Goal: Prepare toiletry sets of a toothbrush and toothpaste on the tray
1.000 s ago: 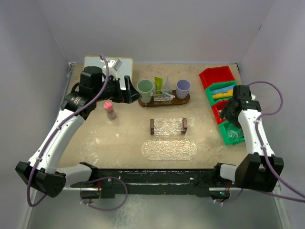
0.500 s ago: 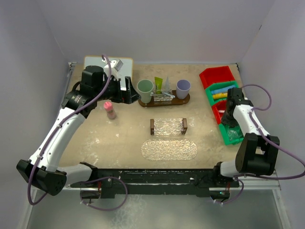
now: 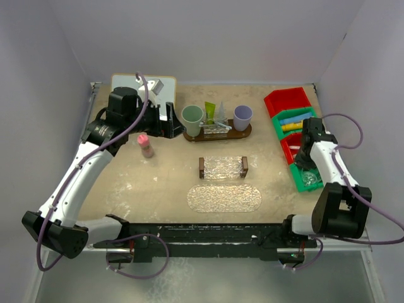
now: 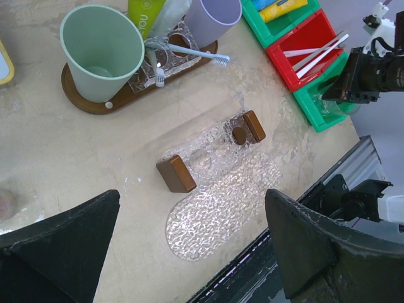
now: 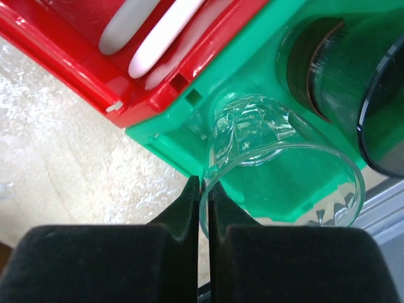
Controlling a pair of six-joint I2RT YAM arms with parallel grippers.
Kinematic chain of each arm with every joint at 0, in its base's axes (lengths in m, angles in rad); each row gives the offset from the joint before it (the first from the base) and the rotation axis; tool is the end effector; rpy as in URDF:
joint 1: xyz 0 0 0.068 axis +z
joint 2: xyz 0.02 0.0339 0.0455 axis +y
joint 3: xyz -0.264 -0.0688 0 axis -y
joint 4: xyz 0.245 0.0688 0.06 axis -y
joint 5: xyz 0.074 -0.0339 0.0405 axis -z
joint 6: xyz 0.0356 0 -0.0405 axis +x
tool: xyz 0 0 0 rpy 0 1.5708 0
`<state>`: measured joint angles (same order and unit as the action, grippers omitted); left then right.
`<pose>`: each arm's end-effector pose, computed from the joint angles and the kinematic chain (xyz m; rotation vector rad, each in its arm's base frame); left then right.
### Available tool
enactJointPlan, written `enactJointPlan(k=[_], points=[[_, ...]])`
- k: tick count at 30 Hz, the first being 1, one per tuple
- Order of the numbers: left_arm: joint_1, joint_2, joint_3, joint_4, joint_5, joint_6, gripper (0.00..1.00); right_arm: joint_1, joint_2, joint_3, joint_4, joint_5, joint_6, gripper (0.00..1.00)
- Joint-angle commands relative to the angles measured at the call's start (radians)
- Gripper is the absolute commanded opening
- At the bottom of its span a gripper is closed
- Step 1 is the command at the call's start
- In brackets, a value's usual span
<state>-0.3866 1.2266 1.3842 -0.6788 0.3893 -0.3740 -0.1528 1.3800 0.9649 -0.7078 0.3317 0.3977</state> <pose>0.2322 -0.1091 0.4065 0.2594 2.1521 -0.8571 0.2601 -0.0518 0.2318 0.8131 2.5094 -0.3646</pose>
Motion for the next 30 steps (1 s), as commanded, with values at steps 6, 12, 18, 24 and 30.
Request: enactJointPlan(k=[6, 12, 18, 24, 30], points=[[0.006, -0.034, 0.049, 0.002, 0.003, 0.006, 0.93, -0.004, -0.161, 0.141, -0.182, -0.059, 0.066, 0.00], [0.006, -0.039, 0.048, 0.012, 0.018, -0.037, 0.93, -0.004, -0.286, 0.202, -0.159, -0.267, -0.021, 0.00], [0.006, -0.051, 0.046, 0.020, 0.041, -0.077, 0.93, 0.002, -0.427, 0.159, 0.026, -0.823, -0.264, 0.00], [0.006, -0.069, 0.046, 0.003, 0.023, -0.096, 0.94, 0.319, -0.431, 0.114, 0.065, -0.946, -0.461, 0.00], [0.006, -0.106, 0.101, -0.104, -0.230, -0.114, 0.94, 0.742, -0.303, 0.179, 0.009, -0.714, -0.613, 0.00]])
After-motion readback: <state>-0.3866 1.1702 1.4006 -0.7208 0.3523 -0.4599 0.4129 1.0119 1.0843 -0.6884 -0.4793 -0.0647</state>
